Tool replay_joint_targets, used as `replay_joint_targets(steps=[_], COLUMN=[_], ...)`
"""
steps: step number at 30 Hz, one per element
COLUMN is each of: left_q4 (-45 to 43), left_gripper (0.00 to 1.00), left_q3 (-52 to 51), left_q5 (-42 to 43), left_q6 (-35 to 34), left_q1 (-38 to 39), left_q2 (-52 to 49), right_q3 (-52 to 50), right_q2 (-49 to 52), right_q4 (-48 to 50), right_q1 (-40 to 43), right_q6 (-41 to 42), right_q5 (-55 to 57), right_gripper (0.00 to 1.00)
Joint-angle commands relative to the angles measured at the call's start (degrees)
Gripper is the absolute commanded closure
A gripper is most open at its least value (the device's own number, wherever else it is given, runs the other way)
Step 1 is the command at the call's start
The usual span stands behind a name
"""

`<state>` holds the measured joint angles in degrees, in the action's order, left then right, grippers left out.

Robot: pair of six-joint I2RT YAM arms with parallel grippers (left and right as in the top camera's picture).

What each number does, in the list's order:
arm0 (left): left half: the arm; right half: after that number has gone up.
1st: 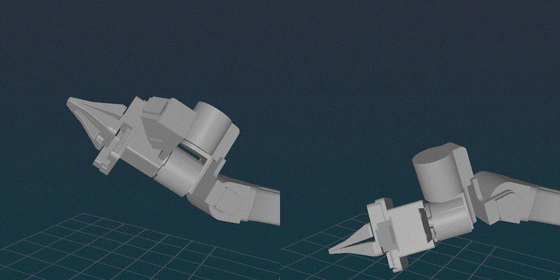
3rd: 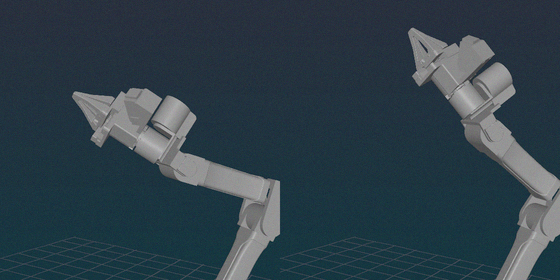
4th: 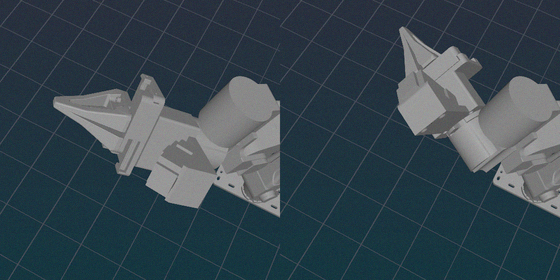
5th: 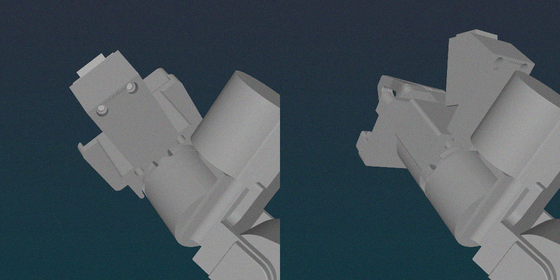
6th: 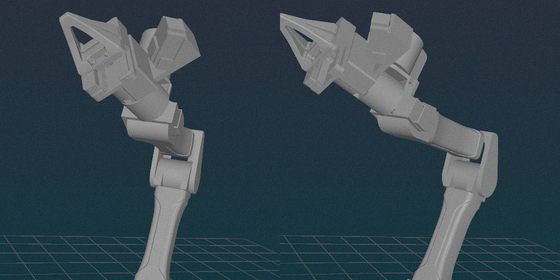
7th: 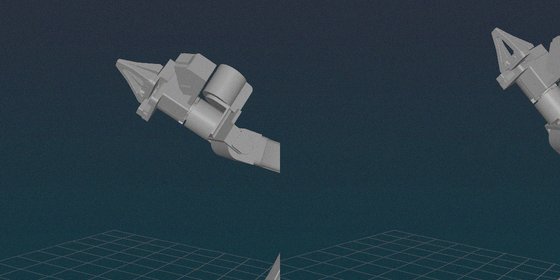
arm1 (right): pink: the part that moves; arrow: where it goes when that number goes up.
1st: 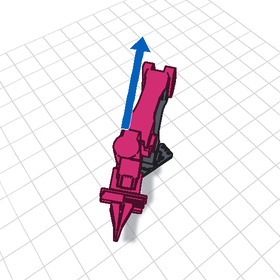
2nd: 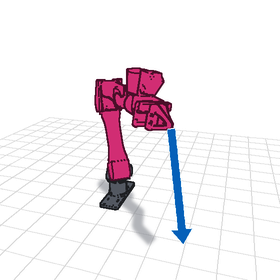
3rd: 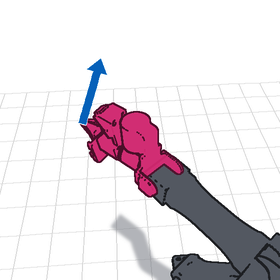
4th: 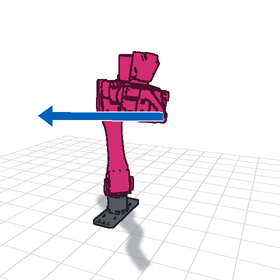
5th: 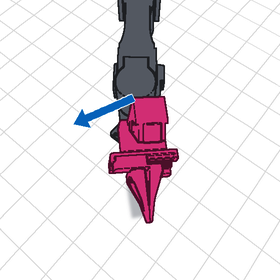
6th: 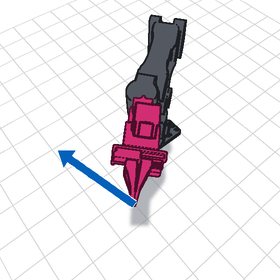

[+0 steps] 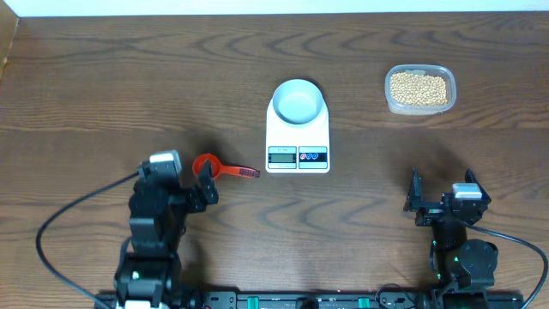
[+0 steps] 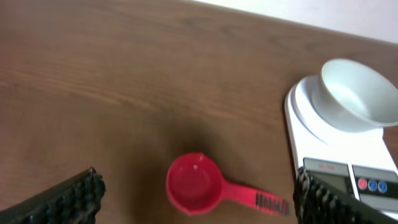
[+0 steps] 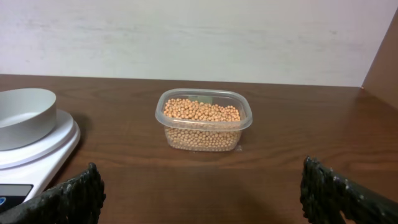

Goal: Scoop item into bowl and weigh 50g on scale
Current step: 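Move the left gripper to the red scoop and grasp its bowl end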

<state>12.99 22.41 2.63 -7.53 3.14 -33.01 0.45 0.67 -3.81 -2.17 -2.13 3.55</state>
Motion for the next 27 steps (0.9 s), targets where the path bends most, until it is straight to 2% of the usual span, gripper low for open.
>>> replay_joint_targets(steps=[1, 3, 8, 15, 21, 27], left_q4=[4.3, 9.0, 16.3, 18.7, 17.6, 14.6], left_gripper=[0.01, 0.01, 0.01, 0.01, 0.01, 0.01], left_q3=[7.5, 11.5, 19.6, 20.1, 20.1, 20.1], left_q5=[-1.1, -3.6, -3.7, -3.1, -1.3, -1.8], left_q6=[-1.4, -4.9, -5.4, -5.5, -10.4, -10.4], left_q1=[-0.2, -0.2, -0.2, -0.2, -0.2, -0.2], left_q2=[-5.9, -8.8, -13.1, -13.4, -13.3, -13.3], right_q3=[-0.1, -0.1, -0.1, -0.1, -0.1, -0.1], right_q2=[-0.3, -0.3, -0.3, -0.3, -0.3, -0.3], right_q4=[-0.1, -0.1, -0.1, -0.1, -0.1, -0.1], right_q1=[-0.1, -0.1, -0.1, -0.1, -0.1, -0.1], right_q6=[-0.5, -0.5, -0.5, -0.5, -0.5, -0.5], right_q5=[0.6, 0.6, 0.6, 0.6, 0.6, 0.6], right_gripper=[0.01, 0.01, 0.01, 0.01, 0.01, 0.01])
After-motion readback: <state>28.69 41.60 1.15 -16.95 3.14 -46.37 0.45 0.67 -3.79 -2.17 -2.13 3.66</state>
